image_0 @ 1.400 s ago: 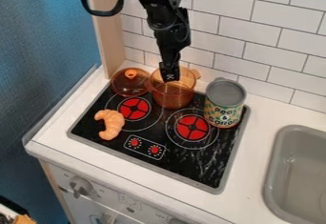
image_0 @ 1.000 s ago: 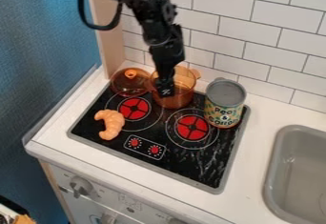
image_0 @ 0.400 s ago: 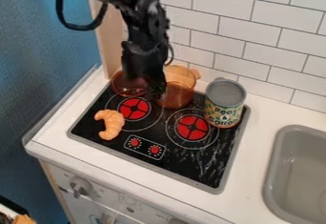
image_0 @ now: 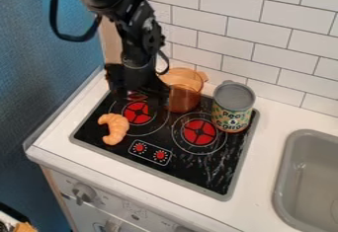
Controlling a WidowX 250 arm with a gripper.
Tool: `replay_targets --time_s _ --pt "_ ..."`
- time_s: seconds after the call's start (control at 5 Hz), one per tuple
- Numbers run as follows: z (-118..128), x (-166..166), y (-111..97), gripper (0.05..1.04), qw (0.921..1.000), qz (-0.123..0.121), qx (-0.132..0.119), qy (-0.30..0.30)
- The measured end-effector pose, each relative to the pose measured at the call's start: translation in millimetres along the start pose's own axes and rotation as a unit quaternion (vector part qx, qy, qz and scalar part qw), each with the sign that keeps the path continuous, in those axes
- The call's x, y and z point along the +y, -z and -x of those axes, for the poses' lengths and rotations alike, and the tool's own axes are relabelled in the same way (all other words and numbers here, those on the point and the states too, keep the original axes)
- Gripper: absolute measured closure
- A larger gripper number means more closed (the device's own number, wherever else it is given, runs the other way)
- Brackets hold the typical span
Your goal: Moved the croissant to the lower right corner of the cooker
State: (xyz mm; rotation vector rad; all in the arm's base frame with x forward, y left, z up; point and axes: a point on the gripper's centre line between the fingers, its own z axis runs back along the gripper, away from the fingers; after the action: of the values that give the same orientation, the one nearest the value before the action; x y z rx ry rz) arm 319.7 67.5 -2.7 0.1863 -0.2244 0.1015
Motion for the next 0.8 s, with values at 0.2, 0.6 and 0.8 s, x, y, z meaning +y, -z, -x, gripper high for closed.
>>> replay_targets --time_s 0.2,0.6,0.8 --pt "9 13 13 0.083 0.9978 0.001 0.026 -0.062" --pt "23 33 37 0.083 0.9900 0.016 0.068 -0.122" --pt "24 29 50 0.083 0.9887 0.044 0.076 -0.121"
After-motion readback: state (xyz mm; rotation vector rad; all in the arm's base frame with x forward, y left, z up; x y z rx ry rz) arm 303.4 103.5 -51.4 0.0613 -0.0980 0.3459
